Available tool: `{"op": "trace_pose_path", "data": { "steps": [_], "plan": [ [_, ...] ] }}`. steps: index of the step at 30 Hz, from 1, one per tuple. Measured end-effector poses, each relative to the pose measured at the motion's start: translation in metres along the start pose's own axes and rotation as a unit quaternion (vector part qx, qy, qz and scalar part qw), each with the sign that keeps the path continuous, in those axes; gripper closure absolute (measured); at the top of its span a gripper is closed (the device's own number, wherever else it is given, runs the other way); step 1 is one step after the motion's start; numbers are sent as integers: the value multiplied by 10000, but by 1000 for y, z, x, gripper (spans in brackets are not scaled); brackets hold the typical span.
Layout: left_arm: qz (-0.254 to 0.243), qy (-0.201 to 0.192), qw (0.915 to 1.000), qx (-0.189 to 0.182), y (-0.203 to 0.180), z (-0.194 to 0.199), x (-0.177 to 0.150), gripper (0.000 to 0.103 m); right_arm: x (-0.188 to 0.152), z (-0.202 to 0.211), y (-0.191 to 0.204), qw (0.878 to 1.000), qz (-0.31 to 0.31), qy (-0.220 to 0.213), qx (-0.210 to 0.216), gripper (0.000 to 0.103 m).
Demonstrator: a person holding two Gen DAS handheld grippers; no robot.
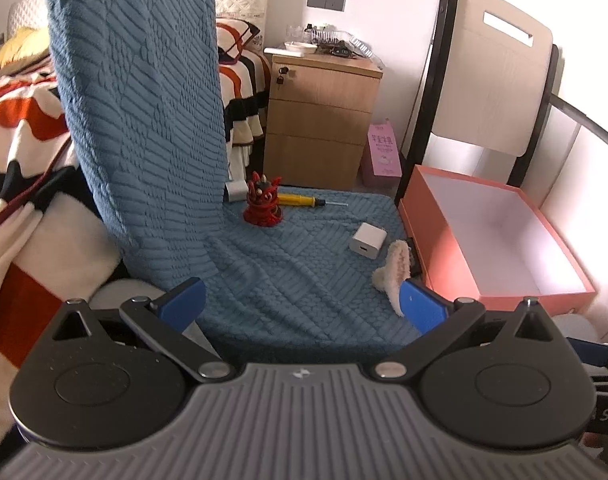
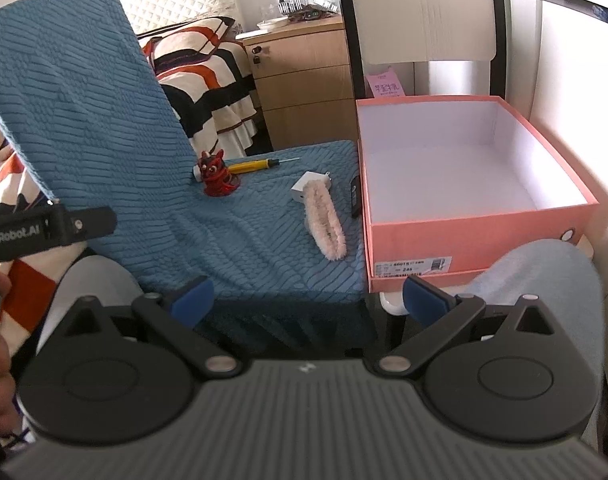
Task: Organize rigid objects
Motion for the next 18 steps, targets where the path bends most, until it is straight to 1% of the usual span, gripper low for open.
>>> {"op": "trace_pose_path", "data": {
  "steps": [4, 11, 15, 18],
  "plan": [
    [-8, -24, 10000, -49, 1, -11, 6, 0, 3, -11, -1, 10000, 43, 0, -27, 1],
    [-49, 83, 9999, -66, 8, -36, 12, 0, 1, -31, 2, 9999, 64, 145, 63, 4],
    [-2, 203, 9998, -59, 11, -51, 18, 0, 5, -41, 5, 9998, 159, 99, 77, 4],
    [36, 222, 9997, -95, 11, -58, 24, 0, 11, -46, 8, 9997, 172, 83, 119, 5]
  ]
}}
Point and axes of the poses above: each gripper's, at about its wrist camera, not at the fingertips, and z roughly against the way its jaws point, y to its left, x to its top, the point moved 5 cm from there along -z, roughly the way its jaws point, and after that the axes turned 5 degrees about -y, right-handed, at the moved point
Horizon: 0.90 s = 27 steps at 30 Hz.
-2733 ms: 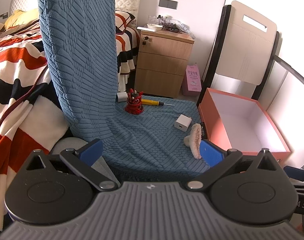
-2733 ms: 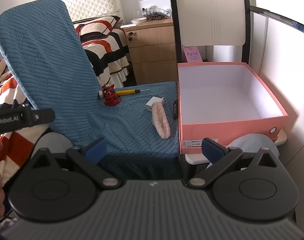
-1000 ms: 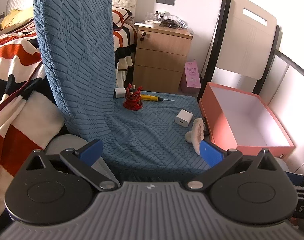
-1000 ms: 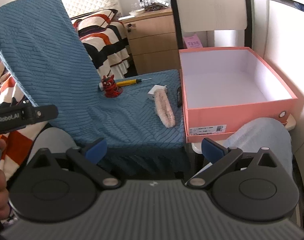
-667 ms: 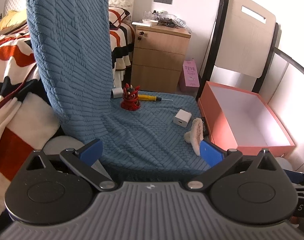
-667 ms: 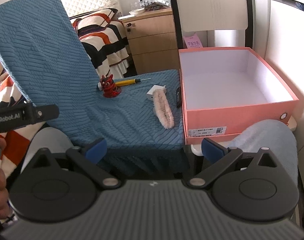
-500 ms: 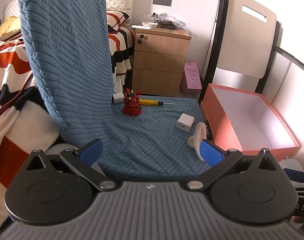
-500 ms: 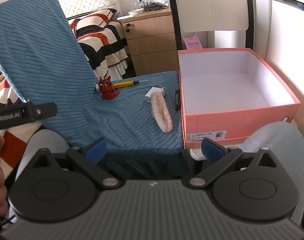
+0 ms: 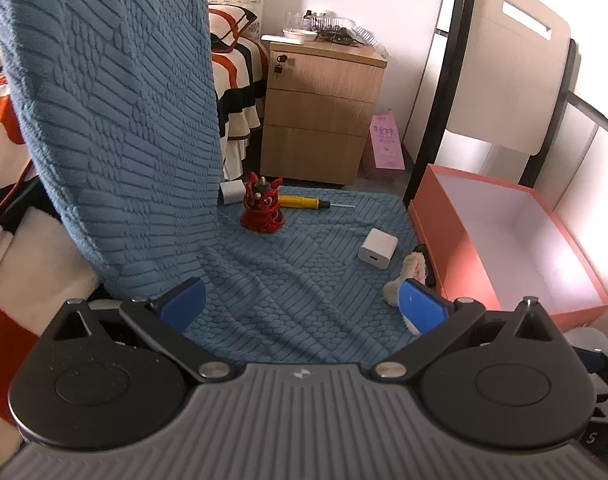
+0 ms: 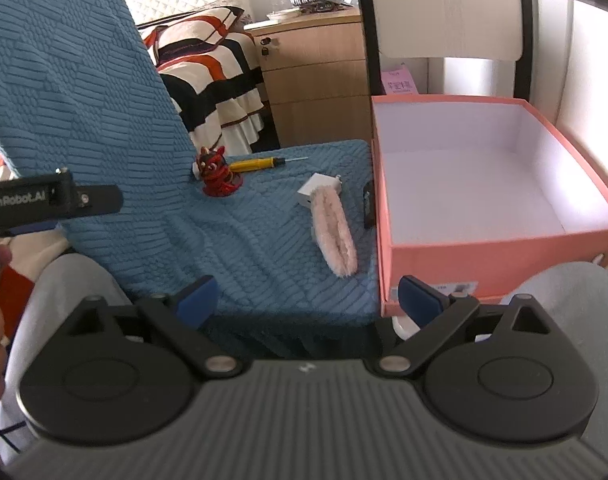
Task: Organize rigid objects
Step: 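Close the right tool on the fluffy plush strip while the left tool nears the red toy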
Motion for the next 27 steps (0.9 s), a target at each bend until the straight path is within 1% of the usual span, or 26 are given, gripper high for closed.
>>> {"op": "trace_pose_path", "data": {
  "steps": [5, 8, 11, 13, 15, 16, 18, 19, 20, 21, 25, 27],
  "plan": [
    [-35, -21, 10000, -59, -1, -13, 11, 0, 11, -9, 3, 10000, 56, -50, 54, 6],
    [-66, -3, 10000, -66, -2, -21, 14, 0, 15, -17, 10, 9996, 184, -67, 189, 14],
    [-73, 22, 10000, -49, -2, -30, 14, 0, 14, -28, 14, 9992, 334, -75, 186, 15],
    [-102, -21, 9999, -53, -2, -36, 15, 0, 11, -35, 15, 9992, 326, -33, 207, 16],
    [-117, -87, 9999, -71, -1, -43, 16, 0, 9, -44, 16, 9991, 335, 19, 247, 23],
    [-126, -75, 9998, -124, -1, -48, 16, 0, 9, -47, 17, 9990, 369, 16, 257, 23],
    [-116, -53, 9992, -389, -3, -61, 14, 0, 8, -54, 19, 9987, 469, -21, 209, 24],
    [-107, -58, 9988, -465, -3, -67, 13, 0, 8, -57, 19, 9985, 512, -38, 182, 25],
    [-110, -73, 9988, -476, -3, -74, 11, 0, 8, -61, 20, 9983, 549, -44, 166, 27],
    [-129, -56, 9990, -419, -3, -82, 10, 0, 7, -65, 20, 9982, 588, -45, 143, 30],
    [-216, -53, 9995, -206, -1, -112, 3, 0, 3, -82, 19, 9976, 693, -40, 61, 34],
    [-185, -33, 9996, -213, 2, -127, 2, 0, 2, -89, 20, 9967, 805, -70, 24, 37]
  ]
}}
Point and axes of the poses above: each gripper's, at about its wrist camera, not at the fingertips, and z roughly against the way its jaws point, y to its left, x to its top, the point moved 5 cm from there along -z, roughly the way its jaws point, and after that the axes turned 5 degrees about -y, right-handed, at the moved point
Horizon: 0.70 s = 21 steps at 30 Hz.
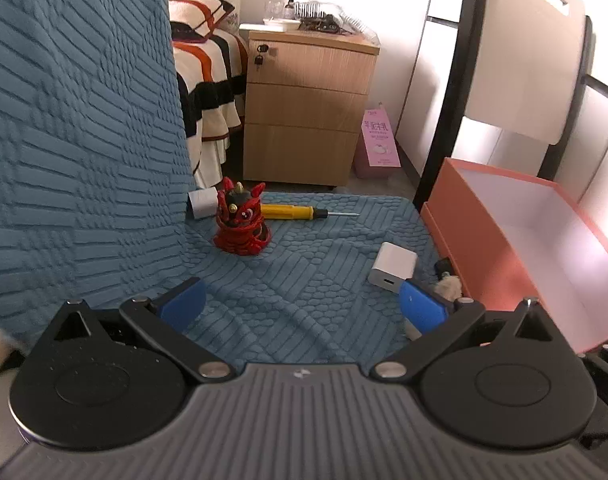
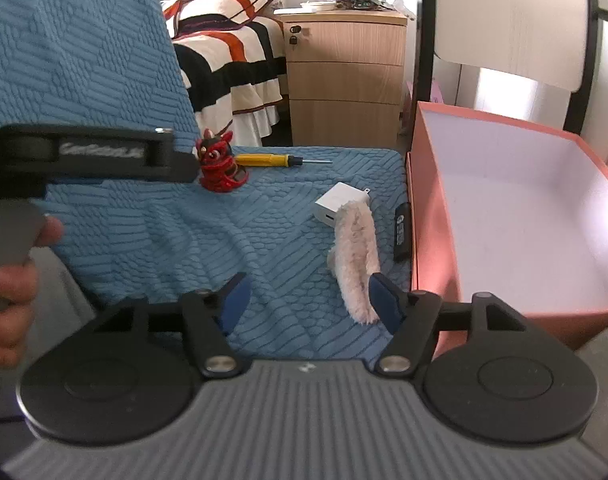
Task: Organize rigid objects
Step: 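Close the right tool on the fluffy plush strip while the left tool nears the red toy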
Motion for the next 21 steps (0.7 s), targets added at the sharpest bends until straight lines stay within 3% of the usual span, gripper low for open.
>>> {"op": "trace_pose_path", "data": {
  "steps": [9, 13, 21],
  "plan": [
    [-156, -73, 9998, 53, 11, -62, 7, 0, -5, -36, 12, 9969, 739, -155, -233, 57],
    [-293, -33, 9995, 125, 19, -90, 10, 0, -12, -45, 16, 9923, 1118, -255, -465, 58],
    [-84, -33, 9997, 215, 44, -138, 20, 0, -27, -68, 21, 9811, 1725, -116, -866, 58]
  ]
}}
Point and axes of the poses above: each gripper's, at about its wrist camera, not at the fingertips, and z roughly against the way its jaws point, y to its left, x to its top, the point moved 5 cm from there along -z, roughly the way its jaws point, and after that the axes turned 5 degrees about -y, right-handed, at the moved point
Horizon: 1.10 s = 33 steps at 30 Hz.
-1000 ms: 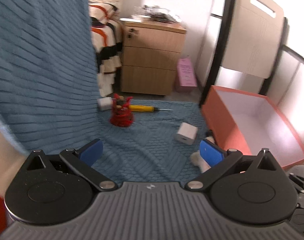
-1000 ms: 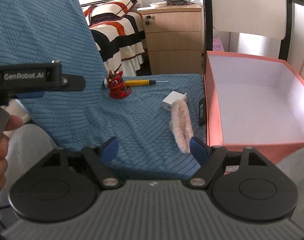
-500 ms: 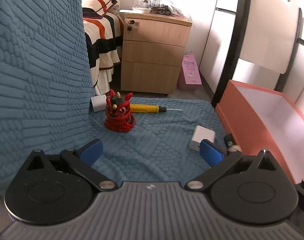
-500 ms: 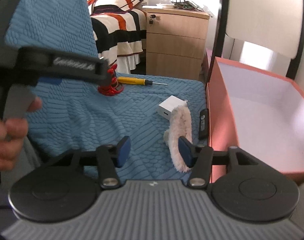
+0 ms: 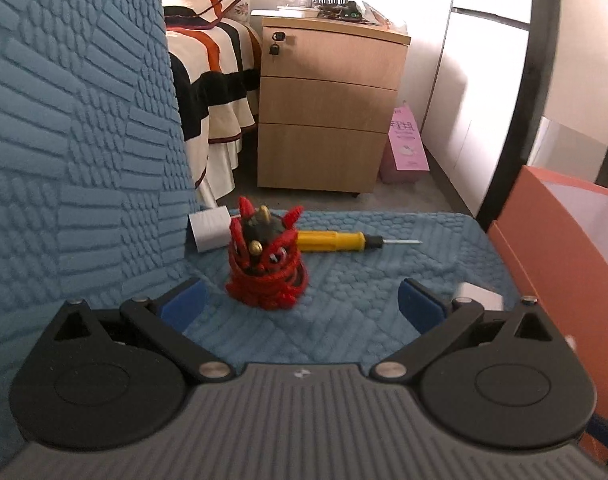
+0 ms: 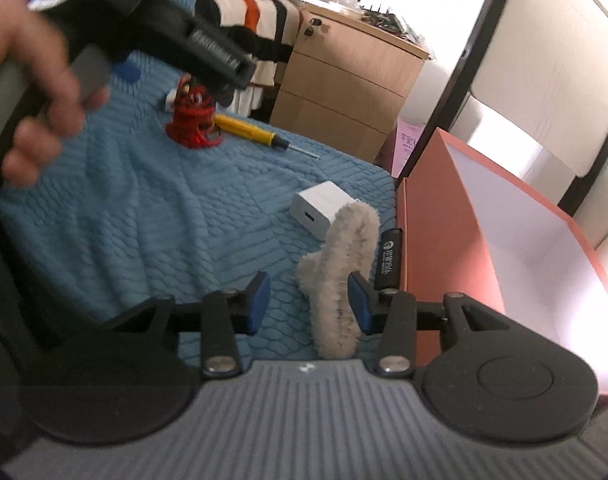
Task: Organize rigid objects
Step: 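Close the right tool on the fluffy plush strip while the left tool nears the red toy, then lift the plush strip with the right tool while the left tool grasps the red toy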
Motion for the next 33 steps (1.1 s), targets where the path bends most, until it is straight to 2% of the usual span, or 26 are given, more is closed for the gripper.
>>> {"op": "trace_pose_path", "data": {
  "steps": [6, 11, 14, 18, 26, 33],
  "plan": [
    [137, 128, 9998, 116, 13, -32, 2, 2, -9, -22, 13, 9982, 482, 211, -285, 58],
    [-14, 125, 9994, 309, 19, -46, 9, 7, -18, -31, 14, 9952, 745, 332, -540, 58],
    [-23, 121, 9996, 262, 20, -53, 14, 10, -22, -35, 13, 9931, 850, 419, -691, 69],
    [-103, 92, 9992, 383, 20, -58, 18, 15, -22, -37, 10, 9916, 911, 388, -833, 73],
    [-144, 173, 9987, 451, 23, -77, 11, 25, -20, -43, 11, 9900, 1027, 382, -887, 77],
    [-156, 46, 9988, 471, 20, -78, 10, 37, -15, -35, 11, 9938, 845, 360, -625, 81]
  ]
}}
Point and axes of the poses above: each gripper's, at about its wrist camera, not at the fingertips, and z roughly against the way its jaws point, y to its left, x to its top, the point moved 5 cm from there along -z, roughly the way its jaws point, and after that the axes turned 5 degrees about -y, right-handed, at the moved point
